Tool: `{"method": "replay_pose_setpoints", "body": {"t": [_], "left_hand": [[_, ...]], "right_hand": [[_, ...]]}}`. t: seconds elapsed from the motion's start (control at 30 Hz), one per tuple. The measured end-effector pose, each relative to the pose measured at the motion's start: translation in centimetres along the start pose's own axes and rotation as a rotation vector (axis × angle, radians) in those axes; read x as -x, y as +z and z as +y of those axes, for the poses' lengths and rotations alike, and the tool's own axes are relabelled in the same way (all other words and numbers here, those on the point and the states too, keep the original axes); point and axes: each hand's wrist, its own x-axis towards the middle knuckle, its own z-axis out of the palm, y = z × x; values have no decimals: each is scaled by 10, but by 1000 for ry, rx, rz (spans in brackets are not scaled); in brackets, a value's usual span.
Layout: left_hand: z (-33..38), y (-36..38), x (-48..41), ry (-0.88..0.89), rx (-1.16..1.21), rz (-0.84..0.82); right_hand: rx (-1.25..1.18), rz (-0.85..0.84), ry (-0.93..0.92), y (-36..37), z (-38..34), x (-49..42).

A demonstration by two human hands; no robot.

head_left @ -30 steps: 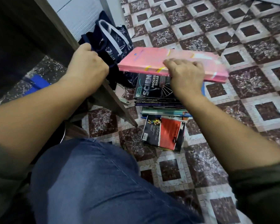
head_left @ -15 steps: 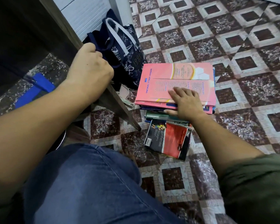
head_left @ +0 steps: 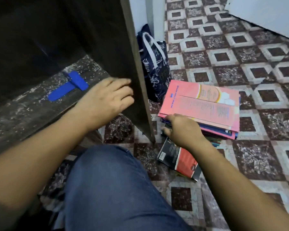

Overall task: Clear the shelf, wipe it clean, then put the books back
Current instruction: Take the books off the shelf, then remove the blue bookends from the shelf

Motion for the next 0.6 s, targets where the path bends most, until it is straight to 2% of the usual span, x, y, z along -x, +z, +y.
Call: {"method": "replay_pose_setpoints", "body": {"t": [0.1, 0.2, 0.27, 0.37, 0.5, 0.6], "left_hand": [[-12, 2, 80, -345, 95, -97], [-24, 7, 162, -718, 155, -329], [-25, 11, 203, -903, 245, -474], [-20, 18, 246, -1088, 353, -564], [-19, 34, 285, -1261, 419, -514], [-26, 47, 298, -1385, 423, -449]], "right_hand": [[-42, 78, -215, -28, -68, 0], [-35, 130, -383, -51, -135, -19], [-23, 144, -442, -62, -183, -40], [-103, 172, -360, -73, -254, -80], [-397, 292, -91, -73, -311, -123], [-503, 360, -40, -61, -323, -143]]}}
